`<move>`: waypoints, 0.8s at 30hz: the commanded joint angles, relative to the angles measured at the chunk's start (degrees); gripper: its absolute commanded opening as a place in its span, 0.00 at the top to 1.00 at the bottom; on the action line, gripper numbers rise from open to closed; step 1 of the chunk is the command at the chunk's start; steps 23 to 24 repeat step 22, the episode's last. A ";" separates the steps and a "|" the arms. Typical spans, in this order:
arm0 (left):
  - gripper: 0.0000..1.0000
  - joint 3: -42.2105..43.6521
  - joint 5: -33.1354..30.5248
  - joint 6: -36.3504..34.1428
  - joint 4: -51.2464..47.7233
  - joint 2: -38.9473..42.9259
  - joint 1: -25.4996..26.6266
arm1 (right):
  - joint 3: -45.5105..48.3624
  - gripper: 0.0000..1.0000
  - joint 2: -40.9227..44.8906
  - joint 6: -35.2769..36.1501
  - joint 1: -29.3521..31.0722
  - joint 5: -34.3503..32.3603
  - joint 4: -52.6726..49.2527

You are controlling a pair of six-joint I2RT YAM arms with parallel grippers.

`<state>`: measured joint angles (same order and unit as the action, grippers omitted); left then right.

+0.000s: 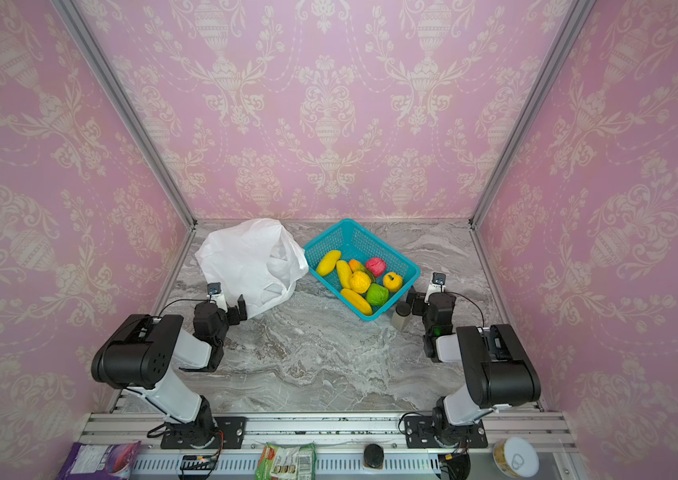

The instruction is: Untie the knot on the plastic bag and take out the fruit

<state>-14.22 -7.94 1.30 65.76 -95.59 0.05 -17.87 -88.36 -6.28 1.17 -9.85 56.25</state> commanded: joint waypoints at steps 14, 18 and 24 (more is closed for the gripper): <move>0.01 -5.73 2.55 -1.21 -6.82 1.81 -0.67 | -1.56 0.00 -0.04 2.50 0.60 1.42 0.44; 0.01 -5.78 2.56 -1.21 -6.80 1.81 -0.75 | -2.08 0.00 -0.09 3.24 0.95 2.14 -0.61; 0.01 -5.73 2.49 -1.21 -6.83 1.81 -0.67 | -2.11 0.00 -0.09 3.54 1.16 2.14 -0.53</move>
